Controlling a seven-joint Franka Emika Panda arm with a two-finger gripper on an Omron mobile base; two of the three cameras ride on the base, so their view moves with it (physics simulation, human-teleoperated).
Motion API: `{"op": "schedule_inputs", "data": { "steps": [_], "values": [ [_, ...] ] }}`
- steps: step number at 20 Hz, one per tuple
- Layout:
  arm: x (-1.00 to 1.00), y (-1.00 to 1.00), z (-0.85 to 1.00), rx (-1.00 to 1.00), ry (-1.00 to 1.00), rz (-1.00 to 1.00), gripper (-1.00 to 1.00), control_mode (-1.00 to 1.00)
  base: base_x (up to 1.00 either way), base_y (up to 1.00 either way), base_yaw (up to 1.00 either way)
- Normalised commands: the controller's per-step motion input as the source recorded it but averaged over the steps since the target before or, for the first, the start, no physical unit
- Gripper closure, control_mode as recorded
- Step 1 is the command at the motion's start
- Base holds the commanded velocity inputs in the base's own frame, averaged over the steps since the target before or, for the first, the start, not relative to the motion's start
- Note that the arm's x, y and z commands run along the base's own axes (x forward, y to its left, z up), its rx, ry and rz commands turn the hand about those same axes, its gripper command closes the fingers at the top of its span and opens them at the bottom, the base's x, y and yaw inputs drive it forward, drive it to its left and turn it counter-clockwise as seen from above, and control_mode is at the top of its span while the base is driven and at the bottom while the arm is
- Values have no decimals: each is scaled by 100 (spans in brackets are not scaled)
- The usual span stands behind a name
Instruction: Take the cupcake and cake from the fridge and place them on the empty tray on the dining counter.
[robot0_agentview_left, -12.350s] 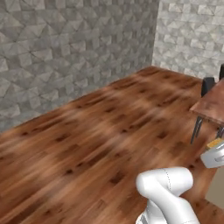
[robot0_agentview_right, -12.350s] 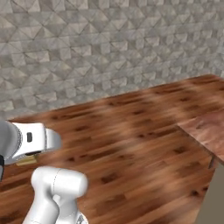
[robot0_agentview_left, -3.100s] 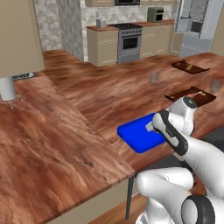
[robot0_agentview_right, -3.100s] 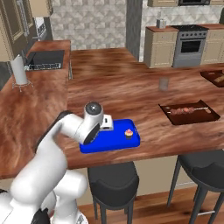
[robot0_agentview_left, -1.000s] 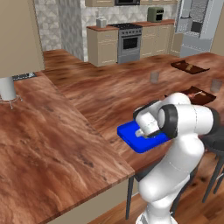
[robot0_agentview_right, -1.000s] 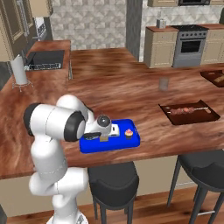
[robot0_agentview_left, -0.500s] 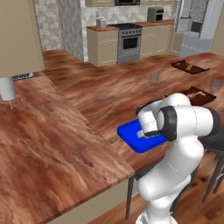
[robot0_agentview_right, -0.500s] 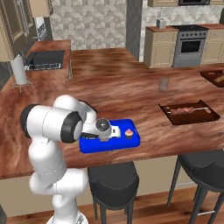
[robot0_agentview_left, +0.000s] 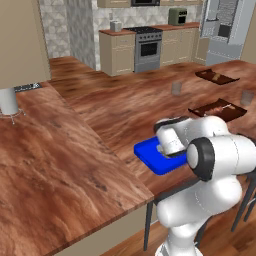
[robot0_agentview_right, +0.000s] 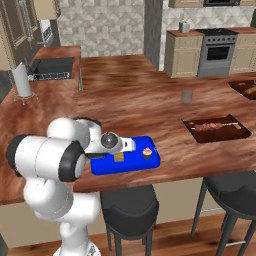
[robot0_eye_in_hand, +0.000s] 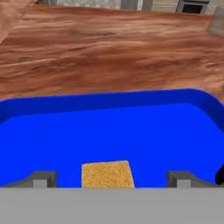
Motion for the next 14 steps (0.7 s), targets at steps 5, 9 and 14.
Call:
{"op": "schedule_inputs", "data": {
  "steps": [5, 9, 14],
  "values": [
    [24, -7, 100, 0, 27, -9, -100, -100, 0, 0, 0],
    [6, -41, 100, 1, 37, -19, -100, -100, 0, 0, 0],
    [49, -31, 100, 0, 24, -18, -100, -100, 0, 0, 0]
  ]
}}
